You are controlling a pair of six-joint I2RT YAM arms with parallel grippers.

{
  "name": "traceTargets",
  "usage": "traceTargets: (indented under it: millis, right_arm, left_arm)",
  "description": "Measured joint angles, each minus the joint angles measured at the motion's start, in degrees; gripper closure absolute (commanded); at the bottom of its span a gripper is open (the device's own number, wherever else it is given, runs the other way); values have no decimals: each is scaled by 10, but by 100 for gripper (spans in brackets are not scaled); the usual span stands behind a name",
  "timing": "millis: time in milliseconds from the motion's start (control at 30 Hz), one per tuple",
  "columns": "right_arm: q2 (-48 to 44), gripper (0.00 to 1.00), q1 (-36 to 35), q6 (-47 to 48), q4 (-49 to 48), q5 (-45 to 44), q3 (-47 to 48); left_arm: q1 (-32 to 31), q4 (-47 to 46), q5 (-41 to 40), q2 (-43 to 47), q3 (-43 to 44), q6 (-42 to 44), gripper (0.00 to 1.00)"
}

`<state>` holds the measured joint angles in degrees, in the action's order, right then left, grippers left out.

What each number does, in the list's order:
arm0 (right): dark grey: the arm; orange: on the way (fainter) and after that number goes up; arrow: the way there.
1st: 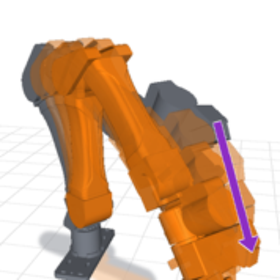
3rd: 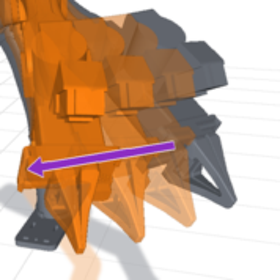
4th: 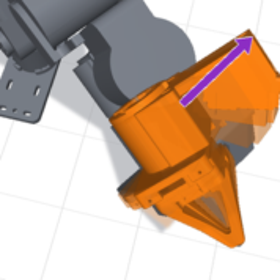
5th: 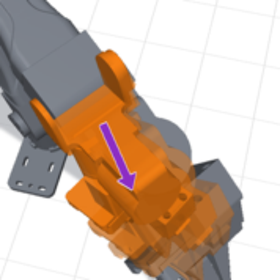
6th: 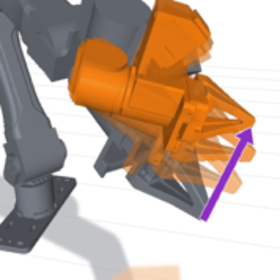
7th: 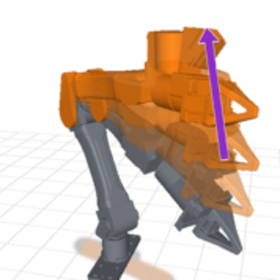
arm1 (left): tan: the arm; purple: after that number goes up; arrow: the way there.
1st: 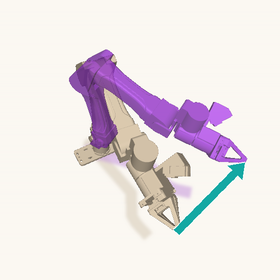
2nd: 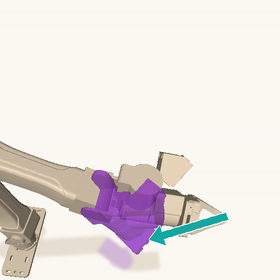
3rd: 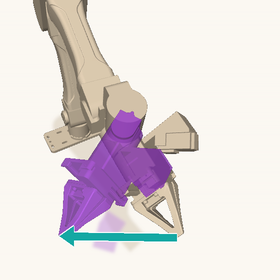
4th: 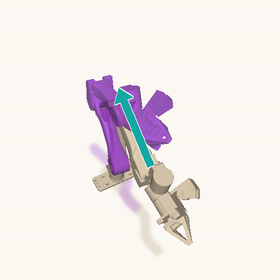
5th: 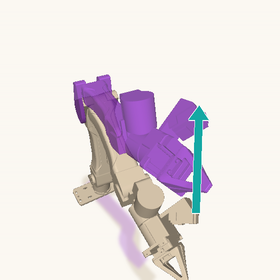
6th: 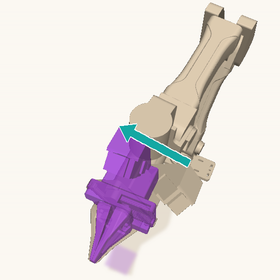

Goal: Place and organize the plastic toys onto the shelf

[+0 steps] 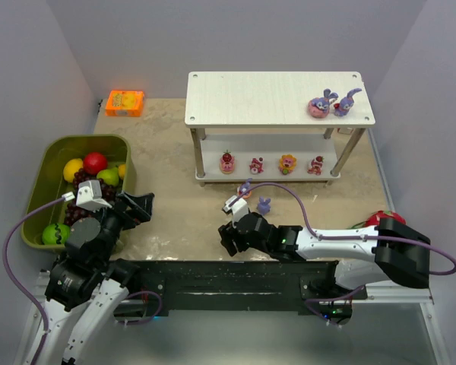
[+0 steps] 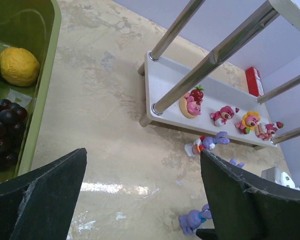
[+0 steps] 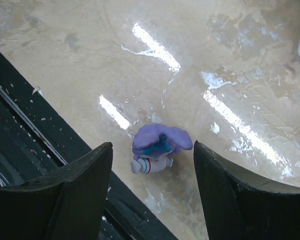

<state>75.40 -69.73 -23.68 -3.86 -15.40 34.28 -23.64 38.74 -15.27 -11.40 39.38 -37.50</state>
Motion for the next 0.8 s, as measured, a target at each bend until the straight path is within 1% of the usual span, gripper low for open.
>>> traceTargets:
  millis: [300,433,533,567,667,700,800]
  right_arm:
    - [54,34,0,8,-32,-1,1]
    - [65,37,0,8,-42,-1,1]
    - [69,52,0,9,-56,-1,1]
    - [71,64,0,8,-61,-1,1]
    - [77,83,0,6,-74,-2,1]
    - [78,100,0,5,-76,-3,1]
    - [77,100,0,1,-76,-11,1]
  left_arm:
    - [0,0,0,-3,0,0,0]
    - [0,0,0,-4,0,0,1]
    - [0,0,0,-6,0,0,1]
    - [0,0,0,-6,0,0,0]
    - [0,0,0,-7,0,0,0]
    - [0,0,0,-7,0,0,1]
    - [0,0,0,-7,0,0,1]
